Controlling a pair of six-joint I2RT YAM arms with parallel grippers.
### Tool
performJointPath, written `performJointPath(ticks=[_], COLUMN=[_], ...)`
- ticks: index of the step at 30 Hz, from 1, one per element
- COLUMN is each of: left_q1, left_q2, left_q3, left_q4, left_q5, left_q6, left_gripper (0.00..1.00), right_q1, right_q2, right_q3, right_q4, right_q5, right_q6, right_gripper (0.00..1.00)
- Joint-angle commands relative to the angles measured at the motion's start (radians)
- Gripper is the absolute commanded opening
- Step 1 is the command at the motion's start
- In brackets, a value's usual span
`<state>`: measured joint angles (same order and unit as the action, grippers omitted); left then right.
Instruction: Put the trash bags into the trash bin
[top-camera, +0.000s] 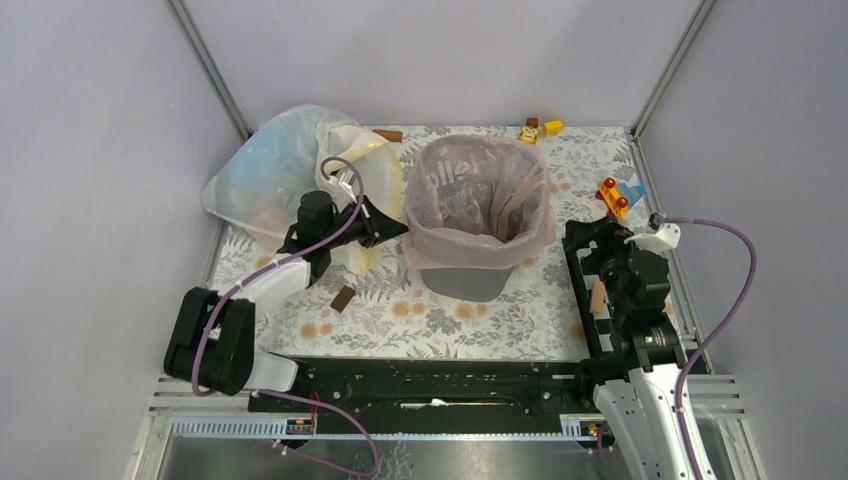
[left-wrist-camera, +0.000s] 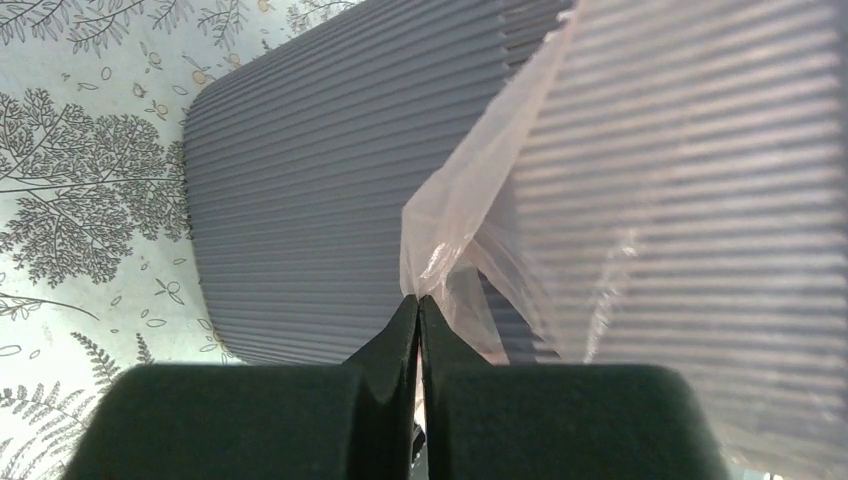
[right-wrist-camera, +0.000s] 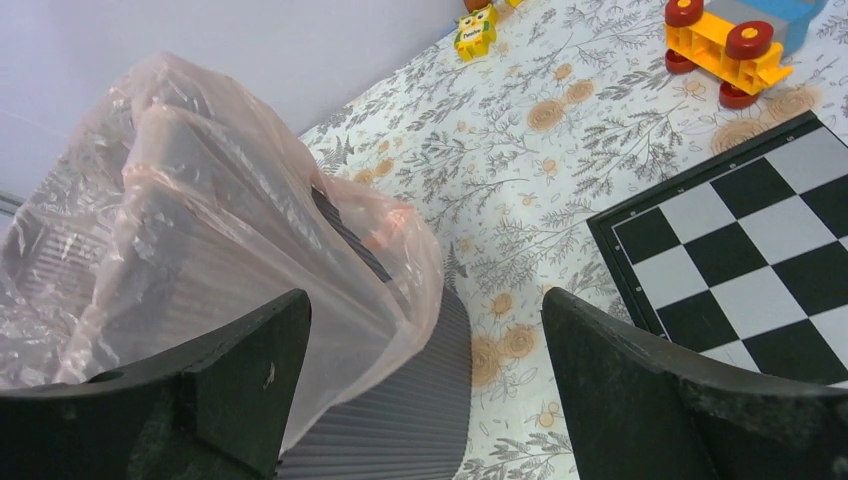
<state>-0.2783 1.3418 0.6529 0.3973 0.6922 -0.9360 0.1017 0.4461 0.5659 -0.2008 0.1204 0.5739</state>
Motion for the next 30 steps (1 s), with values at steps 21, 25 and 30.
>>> performJointPath(ticks=[21,25,30], left_q1=[0.016,0.014,0.013], left_q2=[0.320,0.327,0.333], left_q3=[0.381,0.372,0.375], left_q4=[-0.148,-0.150,-0.170], left_q5=[-0.048,-0.045,-0.051], left_q6=[0.164,0.165,0.181], left_gripper=[0.00,0.00,0.00], right_q1=[-0.071,-0.094,-0.125], right_q2=[0.445,0.438,0.500], right_q3=[0.118,0.073,0.036], right_q4=[0.189,0.210,0.273], right_q5=[-0.330,-0.358,-0.454], right_q6=[0.069,0.073,0.105], right_gripper=[0.69,0.64,0.58])
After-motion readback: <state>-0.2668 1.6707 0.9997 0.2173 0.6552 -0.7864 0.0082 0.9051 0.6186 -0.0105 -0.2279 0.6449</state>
